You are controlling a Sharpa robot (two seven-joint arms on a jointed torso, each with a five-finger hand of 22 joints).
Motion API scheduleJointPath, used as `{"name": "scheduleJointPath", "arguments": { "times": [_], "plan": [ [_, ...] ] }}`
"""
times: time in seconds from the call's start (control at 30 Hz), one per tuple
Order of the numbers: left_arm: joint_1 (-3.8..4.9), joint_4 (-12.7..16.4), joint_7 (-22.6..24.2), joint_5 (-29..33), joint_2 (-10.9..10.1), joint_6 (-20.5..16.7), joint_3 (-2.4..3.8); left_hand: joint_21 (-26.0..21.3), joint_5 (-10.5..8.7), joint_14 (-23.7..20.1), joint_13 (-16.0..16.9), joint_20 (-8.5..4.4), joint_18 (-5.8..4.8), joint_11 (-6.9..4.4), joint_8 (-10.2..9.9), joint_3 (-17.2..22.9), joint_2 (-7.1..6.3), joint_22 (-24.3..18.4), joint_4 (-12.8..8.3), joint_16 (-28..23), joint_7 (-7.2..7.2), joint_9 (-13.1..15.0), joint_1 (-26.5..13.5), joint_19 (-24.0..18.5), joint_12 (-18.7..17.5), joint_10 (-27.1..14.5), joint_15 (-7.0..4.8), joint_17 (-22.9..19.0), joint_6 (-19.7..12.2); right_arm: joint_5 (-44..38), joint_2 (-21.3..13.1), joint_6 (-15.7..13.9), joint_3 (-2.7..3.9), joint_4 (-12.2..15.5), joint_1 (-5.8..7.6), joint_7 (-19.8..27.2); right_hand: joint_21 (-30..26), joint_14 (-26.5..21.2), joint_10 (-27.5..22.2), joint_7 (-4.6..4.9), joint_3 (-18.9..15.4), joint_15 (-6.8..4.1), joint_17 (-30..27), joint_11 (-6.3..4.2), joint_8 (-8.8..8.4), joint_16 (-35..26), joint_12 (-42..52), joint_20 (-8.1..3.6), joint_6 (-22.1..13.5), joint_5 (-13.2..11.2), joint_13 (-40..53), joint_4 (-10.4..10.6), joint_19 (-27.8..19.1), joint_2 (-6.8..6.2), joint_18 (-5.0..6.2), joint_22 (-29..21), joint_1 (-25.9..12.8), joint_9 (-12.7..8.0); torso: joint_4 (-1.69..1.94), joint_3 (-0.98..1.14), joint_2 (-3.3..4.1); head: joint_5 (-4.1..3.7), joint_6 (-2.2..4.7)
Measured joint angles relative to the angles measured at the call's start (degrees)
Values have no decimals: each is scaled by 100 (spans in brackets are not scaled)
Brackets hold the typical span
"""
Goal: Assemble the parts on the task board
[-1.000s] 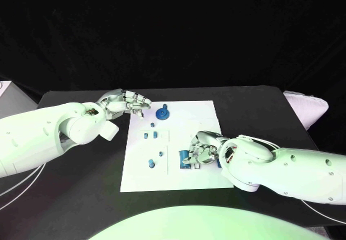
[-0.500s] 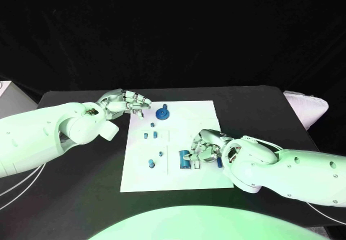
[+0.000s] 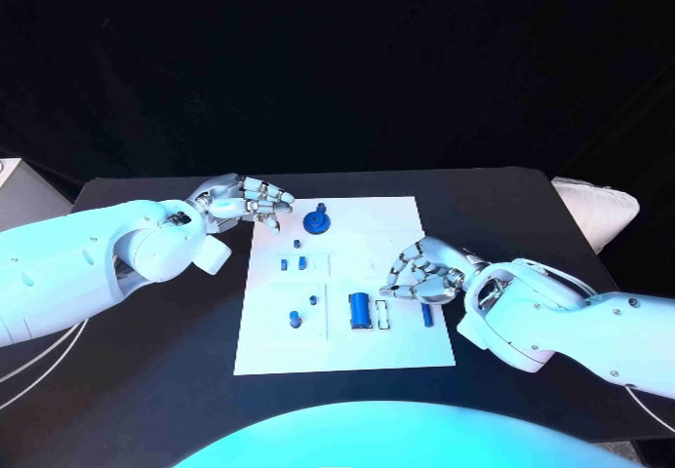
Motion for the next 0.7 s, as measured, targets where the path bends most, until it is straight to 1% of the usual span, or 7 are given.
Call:
{"name": "scheduleJointPath", "arguments": {
  "times": [0.07,0.17,0.23,0.3,0.43,0.53,0.7],
  "plan": [
    [0,3,0,0,-2,-1,0,0,0,0,0,0,1,-12,19,0,0,0,0,0,0,0,0,0,0,-12,0,0,0,142,-184,28,1,-25,31,104,-11,-9,-4,35,22,9,0,37,-75,-2,-26,17,-44,-31,0,-8,0,-55,1,0,86,-31,-3,-4,-2,-7,0],
    [0,15,11,0,-5,-3,0,0,0,0,0,0,0,-21,21,0,0,0,0,0,0,0,0,0,0,-21,0,0,0,280,-419,106,0,-72,49,181,-12,12,-4,70,22,29,0,37,-139,-2,-48,17,-79,-95,0,-8,0,-79,0,0,140,-58,-3,-7,-1,-21,0],
    [0,22,17,0,-9,-5,0,0,0,0,0,0,0,-21,21,0,0,0,0,0,0,0,0,0,0,-21,0,0,0,319,-547,163,-3,-73,52,204,-11,12,-6,71,11,29,0,76,-150,-2,-56,17,-80,-106,-1,3,0,-78,0,0,138,-62,-3,-6,0,-25,0],
    [0,29,23,0,-14,-6,0,0,0,0,0,0,0,-21,21,0,0,0,0,0,0,0,0,0,0,-21,0,0,0,330,-692,232,-6,-63,52,209,-37,-9,-4,72,-20,50,0,78,-150,-2,-75,52,-81,-140,-1,34,-6,-79,1,0,137,-62,-3,-4,1,-29,0],
    [0,38,33,0,-19,-7,0,0,0,0,0,0,1,-21,21,0,0,0,0,0,0,0,0,0,0,-21,0,0,0,264,-865,336,-8,-36,42,175,-123,-9,-4,49,-58,50,-1,78,-151,-47,-145,58,-9,-156,-1,72,0,-118,1,-1,99,-62,-7,-1,1,-41,0],
    [0,44,40,0,-19,-7,0,0,0,0,0,0,0,-21,21,0,0,0,0,0,0,1,0,0,0,-21,0,0,0,93,-935,434,-8,-30,7,70,-190,-9,-4,39,-75,50,-1,78,-150,-79,-203,58,16,-164,-1,55,0,-140,1,-1,76,-62,-7,1,2,-57,0],
    [0,59,51,0,-19,-7,0,0,0,0,0,0,0,-21,21,0,0,0,0,0,0,1,0,0,0,-21,0,0,0,-267,-954,598,-11,-34,-131,-237,-322,-9,-4,31,-172,50,-1,78,-150,-123,-298,58,85,-196,-2,89,0,-177,1,-1,39,-52,-4,3,8,-77,0]
  ]
}}
